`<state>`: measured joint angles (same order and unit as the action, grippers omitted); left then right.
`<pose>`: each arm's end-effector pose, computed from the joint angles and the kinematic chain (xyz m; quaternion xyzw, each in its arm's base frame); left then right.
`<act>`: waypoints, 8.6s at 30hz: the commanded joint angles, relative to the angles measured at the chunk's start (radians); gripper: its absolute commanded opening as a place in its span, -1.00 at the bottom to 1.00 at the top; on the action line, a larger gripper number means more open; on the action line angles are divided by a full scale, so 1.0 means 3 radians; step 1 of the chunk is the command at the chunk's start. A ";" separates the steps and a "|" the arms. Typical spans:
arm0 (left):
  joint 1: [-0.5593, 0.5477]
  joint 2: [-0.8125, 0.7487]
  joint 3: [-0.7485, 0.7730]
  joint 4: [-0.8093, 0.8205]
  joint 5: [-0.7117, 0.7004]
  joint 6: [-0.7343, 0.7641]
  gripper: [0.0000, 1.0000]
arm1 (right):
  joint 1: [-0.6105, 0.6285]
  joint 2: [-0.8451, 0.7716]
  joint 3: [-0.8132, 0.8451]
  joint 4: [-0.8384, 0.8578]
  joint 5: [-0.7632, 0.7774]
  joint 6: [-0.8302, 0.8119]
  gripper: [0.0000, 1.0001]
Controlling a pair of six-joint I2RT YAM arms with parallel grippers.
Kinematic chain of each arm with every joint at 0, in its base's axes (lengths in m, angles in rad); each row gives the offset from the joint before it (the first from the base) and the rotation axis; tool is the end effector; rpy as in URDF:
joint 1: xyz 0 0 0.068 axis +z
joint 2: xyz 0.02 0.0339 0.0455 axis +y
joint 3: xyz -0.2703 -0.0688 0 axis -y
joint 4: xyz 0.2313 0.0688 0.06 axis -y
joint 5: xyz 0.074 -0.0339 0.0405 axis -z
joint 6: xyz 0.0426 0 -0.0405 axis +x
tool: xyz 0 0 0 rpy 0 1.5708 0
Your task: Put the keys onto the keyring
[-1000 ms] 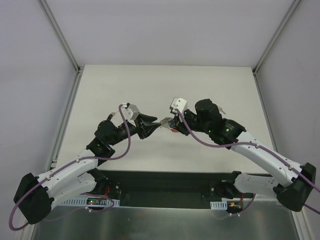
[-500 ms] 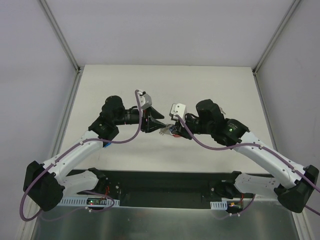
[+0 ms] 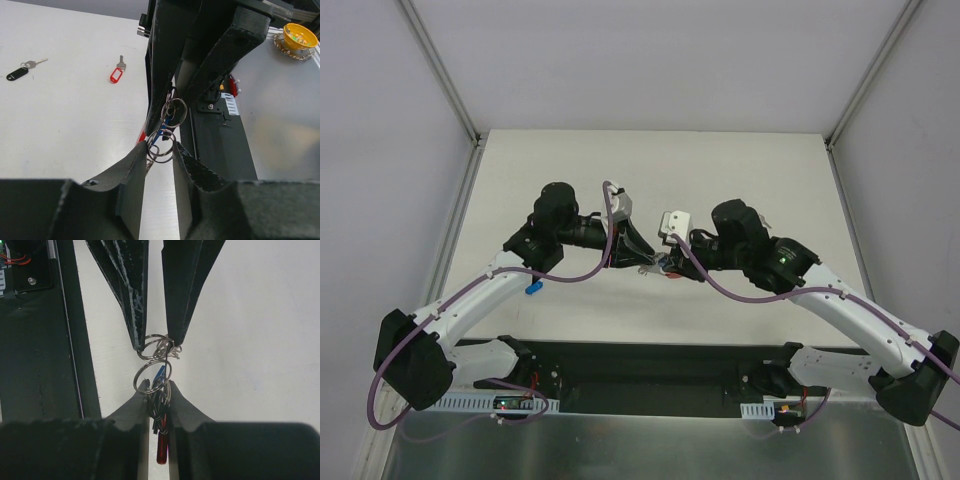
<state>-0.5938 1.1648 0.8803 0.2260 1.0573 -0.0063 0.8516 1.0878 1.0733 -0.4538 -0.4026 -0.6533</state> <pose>0.1838 -0.1689 0.3489 0.5131 0.5011 -0.5256 0.4575 0.1374 0.1822 0.3584 -0.6469 0.5378 0.2203 0.4938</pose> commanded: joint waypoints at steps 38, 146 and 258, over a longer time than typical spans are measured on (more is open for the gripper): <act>0.0021 -0.0232 -0.0081 -0.0058 -0.0957 -0.0347 -1.00 | 0.0065 0.0010 -0.0014 0.0285 0.0503 0.0040 -0.97; 0.0190 -0.0027 -0.0214 0.0638 0.0428 -0.0291 -0.15 | 0.0608 0.0137 0.0319 -0.0159 0.1071 -0.0394 -0.97; 0.0000 -0.0764 -0.0894 0.0883 -0.2016 -0.1441 -1.00 | 0.0607 0.0413 0.0124 0.0142 0.1756 0.0158 -0.97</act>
<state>-0.6033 0.9440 0.6220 0.4145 0.5117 -0.3782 1.0386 1.2186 1.1095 -0.3992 0.0624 -0.6514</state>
